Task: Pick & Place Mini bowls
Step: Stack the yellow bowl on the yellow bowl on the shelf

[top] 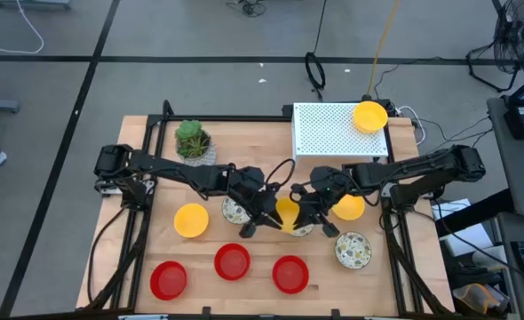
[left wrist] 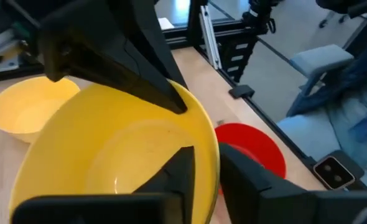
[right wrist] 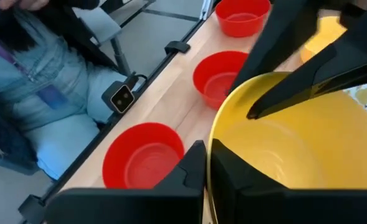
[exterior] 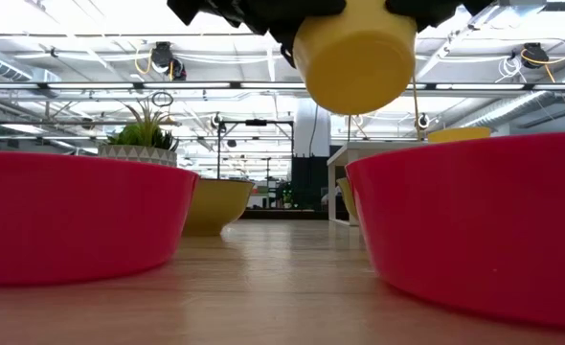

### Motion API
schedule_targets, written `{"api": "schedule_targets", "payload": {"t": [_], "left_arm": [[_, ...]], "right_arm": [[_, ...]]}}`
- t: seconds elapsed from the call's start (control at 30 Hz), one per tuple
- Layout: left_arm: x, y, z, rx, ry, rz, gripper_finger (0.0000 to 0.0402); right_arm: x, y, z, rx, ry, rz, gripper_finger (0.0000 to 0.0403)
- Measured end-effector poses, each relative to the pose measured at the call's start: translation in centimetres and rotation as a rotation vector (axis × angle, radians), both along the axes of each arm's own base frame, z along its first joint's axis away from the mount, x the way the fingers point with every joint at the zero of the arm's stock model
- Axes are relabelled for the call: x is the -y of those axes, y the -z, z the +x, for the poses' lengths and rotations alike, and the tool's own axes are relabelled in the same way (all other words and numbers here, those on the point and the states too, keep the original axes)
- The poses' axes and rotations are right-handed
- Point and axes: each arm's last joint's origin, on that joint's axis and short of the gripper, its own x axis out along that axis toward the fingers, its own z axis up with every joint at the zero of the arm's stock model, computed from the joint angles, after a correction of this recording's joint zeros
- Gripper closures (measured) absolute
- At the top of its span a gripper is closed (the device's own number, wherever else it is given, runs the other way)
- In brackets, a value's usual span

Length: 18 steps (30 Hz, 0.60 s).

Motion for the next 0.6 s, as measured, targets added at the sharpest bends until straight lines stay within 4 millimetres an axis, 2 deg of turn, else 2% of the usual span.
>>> {"api": "schedule_targets", "payload": {"t": [0.3, 0.47, 0.6], "left_arm": [[-0.2, 0.0, 0.2, -0.007, -0.132, 0.019, 0.0195], [-0.6, -0.3, 0.4, 0.039, -0.202, 0.064, 0.0127], [-1.0, -0.3, 0.5, 0.036, -0.243, 0.081, 0.0088]], "right_arm": [[0.0, 0.1, -0.1, -0.054, 0.043, 0.045, 0.0402], [0.3, 0.7, -0.5, -0.165, 0.089, 0.077, 0.0402], [0.9, 0.8, -1.3, -0.261, 0.180, 0.077, 0.0402]]}}
